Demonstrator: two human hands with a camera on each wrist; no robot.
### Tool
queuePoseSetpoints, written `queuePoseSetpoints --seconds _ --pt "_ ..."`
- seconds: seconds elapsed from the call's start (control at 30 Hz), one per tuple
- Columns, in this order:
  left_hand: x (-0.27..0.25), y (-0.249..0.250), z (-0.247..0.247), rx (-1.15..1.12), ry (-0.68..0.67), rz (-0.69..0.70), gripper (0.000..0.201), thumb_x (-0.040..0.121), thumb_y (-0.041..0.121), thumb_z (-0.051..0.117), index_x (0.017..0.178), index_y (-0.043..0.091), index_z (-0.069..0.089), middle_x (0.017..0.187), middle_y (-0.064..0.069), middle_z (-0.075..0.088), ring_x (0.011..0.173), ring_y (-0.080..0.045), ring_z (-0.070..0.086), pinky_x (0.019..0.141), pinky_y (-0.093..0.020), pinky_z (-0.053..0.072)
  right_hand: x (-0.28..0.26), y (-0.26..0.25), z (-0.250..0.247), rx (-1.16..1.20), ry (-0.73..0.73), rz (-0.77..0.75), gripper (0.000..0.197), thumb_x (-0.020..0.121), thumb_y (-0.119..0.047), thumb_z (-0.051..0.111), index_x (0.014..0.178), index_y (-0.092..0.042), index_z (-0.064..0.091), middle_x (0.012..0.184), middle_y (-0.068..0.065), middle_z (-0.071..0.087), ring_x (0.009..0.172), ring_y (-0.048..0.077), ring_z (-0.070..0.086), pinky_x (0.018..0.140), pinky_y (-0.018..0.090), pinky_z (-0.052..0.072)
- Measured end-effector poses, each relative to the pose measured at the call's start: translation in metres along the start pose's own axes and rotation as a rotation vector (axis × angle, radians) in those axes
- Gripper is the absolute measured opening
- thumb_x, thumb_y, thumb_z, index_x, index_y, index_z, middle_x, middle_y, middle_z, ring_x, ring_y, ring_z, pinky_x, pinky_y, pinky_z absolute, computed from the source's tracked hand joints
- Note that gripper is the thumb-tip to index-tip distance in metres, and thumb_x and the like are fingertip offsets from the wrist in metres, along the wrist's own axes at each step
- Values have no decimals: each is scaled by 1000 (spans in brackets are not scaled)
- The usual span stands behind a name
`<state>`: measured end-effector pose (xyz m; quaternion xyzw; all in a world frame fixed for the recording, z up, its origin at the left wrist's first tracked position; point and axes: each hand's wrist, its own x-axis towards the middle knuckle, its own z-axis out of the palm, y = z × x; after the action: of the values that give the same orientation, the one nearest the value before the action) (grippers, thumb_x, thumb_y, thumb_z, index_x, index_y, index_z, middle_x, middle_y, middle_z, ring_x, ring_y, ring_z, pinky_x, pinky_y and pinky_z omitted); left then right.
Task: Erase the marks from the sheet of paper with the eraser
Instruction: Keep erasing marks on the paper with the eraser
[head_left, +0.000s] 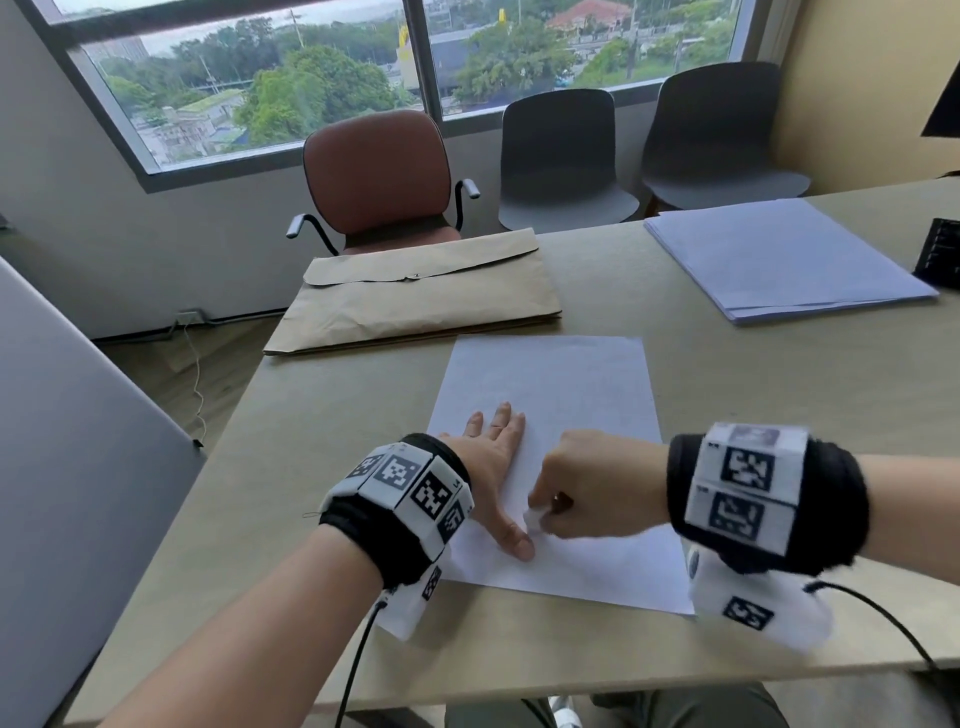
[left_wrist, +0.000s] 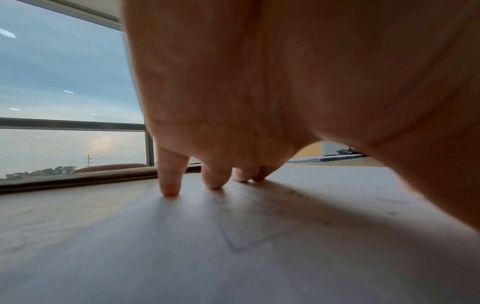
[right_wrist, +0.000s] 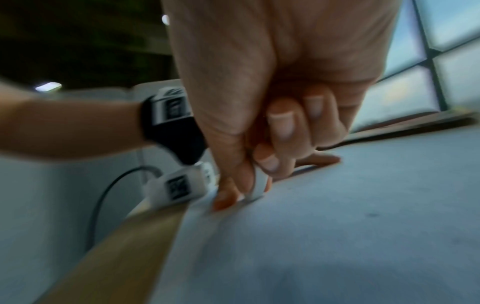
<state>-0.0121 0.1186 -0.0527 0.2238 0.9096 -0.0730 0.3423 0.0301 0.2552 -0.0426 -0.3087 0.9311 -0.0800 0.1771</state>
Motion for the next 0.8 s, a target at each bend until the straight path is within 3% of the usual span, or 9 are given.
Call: queuePoseSetpoints --seconds 0.07,0.13,0.27,0.33,0.43,0.53,0.63,0.73,0.8 --pt "0 0 -1 2 -8 2 134 67 54 75 144 18 -28 152 5 -32 143 -20 -21 118 -48 3 11 11 -9 -49 49 50 32 88 -22 49 57 -15 53 51 -2 42 55 20 38 63 23 31" --pt "-1 0 -2 -7 -8 3 134 67 54 76 144 18 -29 152 4 -32 143 -20 -21 118 -48 2 22 18 -15 -73 131 117 33 88 -21 47 56 -13 45 51 -3 36 63 25 40 62 23 30" --pt "1 0 1 -2 -7 -7 136 66 54 76 144 18 -29 152 5 -32 143 -20 -21 118 -49 2 10 4 -1 -6 75 68 24 87 -18 48 78 -4 66 64 9 55 61 23 39 62 26 34" --pt "2 0 2 11 -8 -14 136 65 55 76 144 19 -29 152 5 -32 143 -20 -22 118 -50 3 1 -2 3 31 11 7 24 86 -19 50 76 -4 66 60 10 53 59 24 36 62 26 34" --pt "1 0 0 7 -12 -14 135 66 55 75 143 18 -29 152 5 -32 143 -20 -22 118 -49 3 13 13 -8 -20 62 66 30 86 -23 51 62 -7 57 58 9 53 63 25 40 61 27 36" --pt "-1 1 -1 -8 -12 -10 134 67 54 75 144 17 -29 152 4 -32 143 -20 -22 118 -48 2 23 23 -13 -47 167 115 29 88 -21 47 68 -4 59 67 15 59 67 27 39 57 26 29" --pt "0 2 0 10 -11 -16 134 67 55 75 143 17 -29 152 4 -32 143 -20 -21 118 -48 2 8 10 -1 -10 107 28 22 87 -19 48 73 -11 64 77 15 65 67 26 36 56 26 29" --pt "2 1 1 22 -15 -22 135 67 57 74 143 17 -30 152 4 -32 143 -20 -22 118 -50 3 -5 1 2 45 39 -22 21 85 -19 51 75 -9 67 53 5 46 63 24 32 53 24 29" --pt "1 1 0 18 -19 -21 134 67 56 74 143 17 -30 152 4 -32 143 -20 -22 118 -50 3 5 13 -6 -12 78 40 24 87 -22 51 70 -8 62 53 0 45 59 23 35 56 26 30"
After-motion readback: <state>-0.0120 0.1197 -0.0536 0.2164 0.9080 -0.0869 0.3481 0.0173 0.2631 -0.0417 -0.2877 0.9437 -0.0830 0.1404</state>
